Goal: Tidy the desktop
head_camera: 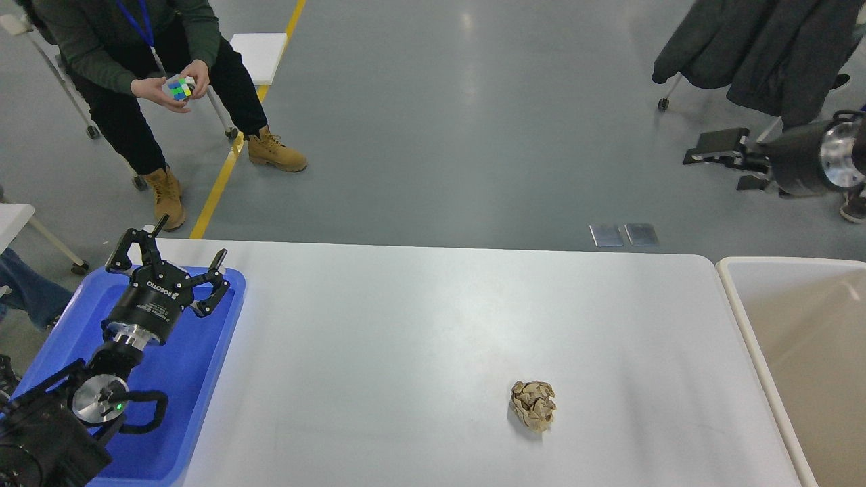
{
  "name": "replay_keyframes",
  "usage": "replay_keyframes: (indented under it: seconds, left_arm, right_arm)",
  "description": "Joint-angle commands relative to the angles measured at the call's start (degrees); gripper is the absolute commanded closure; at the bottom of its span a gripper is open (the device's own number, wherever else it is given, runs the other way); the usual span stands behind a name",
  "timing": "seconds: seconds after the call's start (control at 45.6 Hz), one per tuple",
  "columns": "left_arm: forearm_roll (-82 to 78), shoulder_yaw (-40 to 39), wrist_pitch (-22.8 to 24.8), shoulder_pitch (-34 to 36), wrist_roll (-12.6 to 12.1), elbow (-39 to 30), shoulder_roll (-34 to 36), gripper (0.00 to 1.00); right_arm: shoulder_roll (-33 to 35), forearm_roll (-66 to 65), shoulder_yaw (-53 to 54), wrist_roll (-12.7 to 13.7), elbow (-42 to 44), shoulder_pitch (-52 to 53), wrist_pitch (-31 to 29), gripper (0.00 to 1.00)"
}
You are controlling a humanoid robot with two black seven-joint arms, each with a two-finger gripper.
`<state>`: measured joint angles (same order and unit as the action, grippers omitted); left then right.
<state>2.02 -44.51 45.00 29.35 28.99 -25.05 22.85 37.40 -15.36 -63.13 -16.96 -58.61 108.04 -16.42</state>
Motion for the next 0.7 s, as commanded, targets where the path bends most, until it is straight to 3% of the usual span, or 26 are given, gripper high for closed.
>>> replay_keyframes:
  seconds: [0.0, 0.153, 0.395, 0.68]
  left_arm:
    - [0.0, -0.1, 0.0, 0.0, 0.0, 0.0, 0.0, 0.01]
    - [0.0, -0.1, 0.0, 0.0, 0.0, 0.0, 0.0, 0.01]
    - [0.0, -0.1, 0.0, -0.1, 0.0, 0.0, 0.0, 0.01]
    - [0.0, 0.0, 0.0, -0.1, 0.0, 0.0, 0.0, 0.01]
  right_arm:
    - [-5.9, -0.3, -2.8, 0.1, -6.9, 6.6, -1.8, 0.01]
    - [-9.4, -0.3, -6.3, 0.0, -9.6, 9.3, -2.4, 0.01]
    - [-12.9, -0.3, -11.7, 0.0, -16.8, 15.6, -11.4, 0.01]
    - [-17.2, -1.2, -15.3, -0.1, -20.3, 20.9, -15.2, 0.01]
